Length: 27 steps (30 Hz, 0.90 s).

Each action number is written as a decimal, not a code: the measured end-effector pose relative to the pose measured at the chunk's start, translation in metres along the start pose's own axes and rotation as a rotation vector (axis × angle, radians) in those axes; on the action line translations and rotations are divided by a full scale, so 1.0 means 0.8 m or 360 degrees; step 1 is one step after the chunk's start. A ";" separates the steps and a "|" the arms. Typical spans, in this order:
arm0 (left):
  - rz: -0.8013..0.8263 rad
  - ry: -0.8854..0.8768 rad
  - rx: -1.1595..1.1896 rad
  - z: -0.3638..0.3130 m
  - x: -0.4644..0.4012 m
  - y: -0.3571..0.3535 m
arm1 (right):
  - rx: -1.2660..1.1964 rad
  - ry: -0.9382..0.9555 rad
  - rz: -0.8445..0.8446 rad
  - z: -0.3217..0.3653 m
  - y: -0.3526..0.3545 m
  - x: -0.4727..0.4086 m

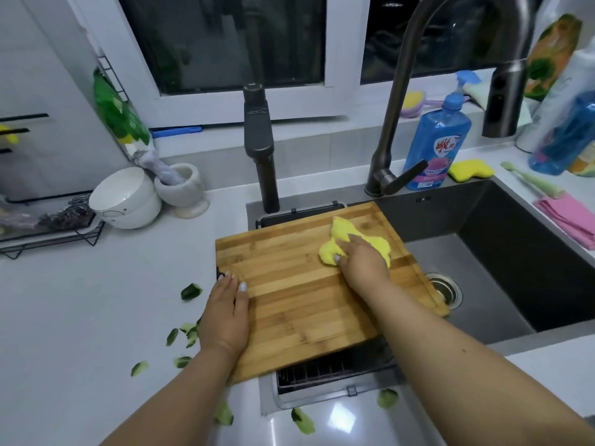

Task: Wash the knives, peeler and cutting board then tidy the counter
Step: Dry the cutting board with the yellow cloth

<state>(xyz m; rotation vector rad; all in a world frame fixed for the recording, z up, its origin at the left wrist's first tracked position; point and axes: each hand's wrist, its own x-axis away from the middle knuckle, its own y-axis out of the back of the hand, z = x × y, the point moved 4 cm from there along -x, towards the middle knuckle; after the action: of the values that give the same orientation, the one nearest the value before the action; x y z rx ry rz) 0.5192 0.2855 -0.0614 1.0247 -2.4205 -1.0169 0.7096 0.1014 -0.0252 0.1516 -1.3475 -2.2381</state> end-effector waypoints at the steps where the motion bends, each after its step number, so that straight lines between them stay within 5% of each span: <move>1: -0.0005 0.0000 -0.0001 0.000 -0.001 0.001 | 0.0011 0.0095 0.0064 0.023 -0.012 -0.002; 6: -0.0035 0.0018 0.0058 0.000 -0.001 0.002 | 0.0102 0.0582 0.0263 0.094 -0.076 0.025; 9: -0.0050 0.0026 0.0073 0.000 0.001 0.003 | -0.0080 0.0613 0.0376 0.095 -0.077 0.042; 13: -0.0055 0.0030 0.0094 -0.001 0.001 0.002 | -0.1501 -0.0121 0.0369 0.078 -0.023 0.038; 17: -0.0066 0.0035 0.0100 -0.002 0.002 0.003 | -0.2831 -0.0652 0.0669 0.064 -0.010 0.036; 21: -0.0076 0.0031 0.0109 -0.005 0.003 0.004 | -0.3289 -0.0793 0.0828 0.058 -0.010 0.042; 27: -0.0059 0.0067 0.0099 -0.006 0.005 0.004 | -0.3458 -0.0495 0.0630 0.050 0.021 0.012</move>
<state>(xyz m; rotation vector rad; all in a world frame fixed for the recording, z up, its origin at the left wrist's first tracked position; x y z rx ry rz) 0.5179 0.2818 -0.0557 1.1042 -2.4215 -0.9270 0.6936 0.1220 0.0105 -1.0575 1.2701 -2.1000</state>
